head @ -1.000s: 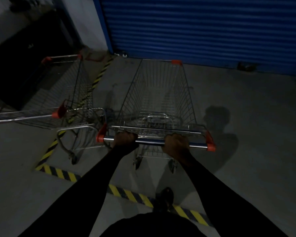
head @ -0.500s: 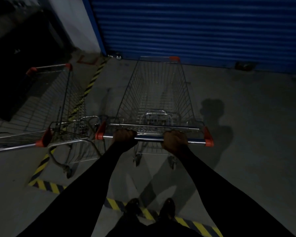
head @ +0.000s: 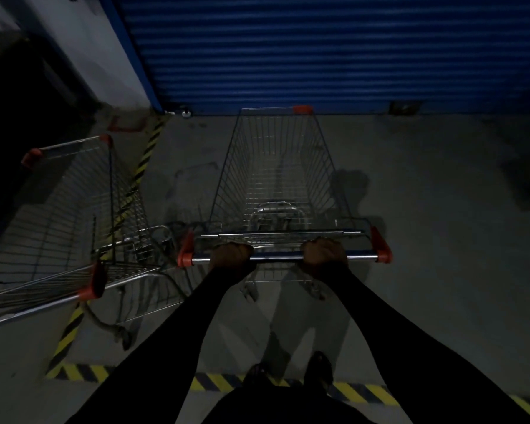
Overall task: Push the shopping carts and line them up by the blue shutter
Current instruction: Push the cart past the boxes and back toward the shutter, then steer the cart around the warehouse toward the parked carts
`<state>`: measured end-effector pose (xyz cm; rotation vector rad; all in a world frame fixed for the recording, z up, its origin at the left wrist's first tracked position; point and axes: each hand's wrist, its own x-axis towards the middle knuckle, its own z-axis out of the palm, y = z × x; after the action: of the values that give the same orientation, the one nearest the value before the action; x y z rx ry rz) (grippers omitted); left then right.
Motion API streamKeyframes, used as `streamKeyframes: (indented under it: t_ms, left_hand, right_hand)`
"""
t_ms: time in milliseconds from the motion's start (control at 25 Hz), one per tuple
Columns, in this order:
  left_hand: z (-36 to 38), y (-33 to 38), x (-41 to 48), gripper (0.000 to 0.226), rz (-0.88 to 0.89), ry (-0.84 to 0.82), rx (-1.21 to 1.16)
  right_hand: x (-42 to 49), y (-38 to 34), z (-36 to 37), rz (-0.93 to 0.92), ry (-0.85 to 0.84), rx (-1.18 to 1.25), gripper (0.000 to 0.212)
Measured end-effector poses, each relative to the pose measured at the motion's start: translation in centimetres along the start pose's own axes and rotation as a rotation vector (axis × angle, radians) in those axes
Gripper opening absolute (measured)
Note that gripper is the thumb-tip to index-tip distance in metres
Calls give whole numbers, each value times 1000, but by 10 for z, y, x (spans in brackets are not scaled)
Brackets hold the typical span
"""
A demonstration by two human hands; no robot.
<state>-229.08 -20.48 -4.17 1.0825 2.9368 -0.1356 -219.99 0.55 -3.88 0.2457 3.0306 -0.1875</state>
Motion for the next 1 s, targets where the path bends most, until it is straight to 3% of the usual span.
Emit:
streamKeyframes:
  t_ms: [40,120,240,400,480,800,1000]
  left_hand:
    - [-8,0,2,37,-30,-72,-62]
    - [-12,2,3,47,-47,-101,-255]
    - [-14,17,-9,59,70,44,-408]
    - [-33,63,-22,57,292,141,-613]
    - [-43,95,-33,62,420,107,-722]
    - [-90,268,-147,71,914,-138,-796]
    - [-117,423,-320,74,1332,-177,-666]
  right_hand:
    - [0,3,5,0,91,18,15]
    - [-1,0,0,36,56,59,30]
    - [-19,-16,-9,131,131,211,58]
    - [-81,-27,-16,344,375,667,41]
    - [-129,-24,-20,475,436,800,41]
    - [-397,-17,-27,955,704,690,51]
    - [-624,-52,-14,1298,933,596,50]
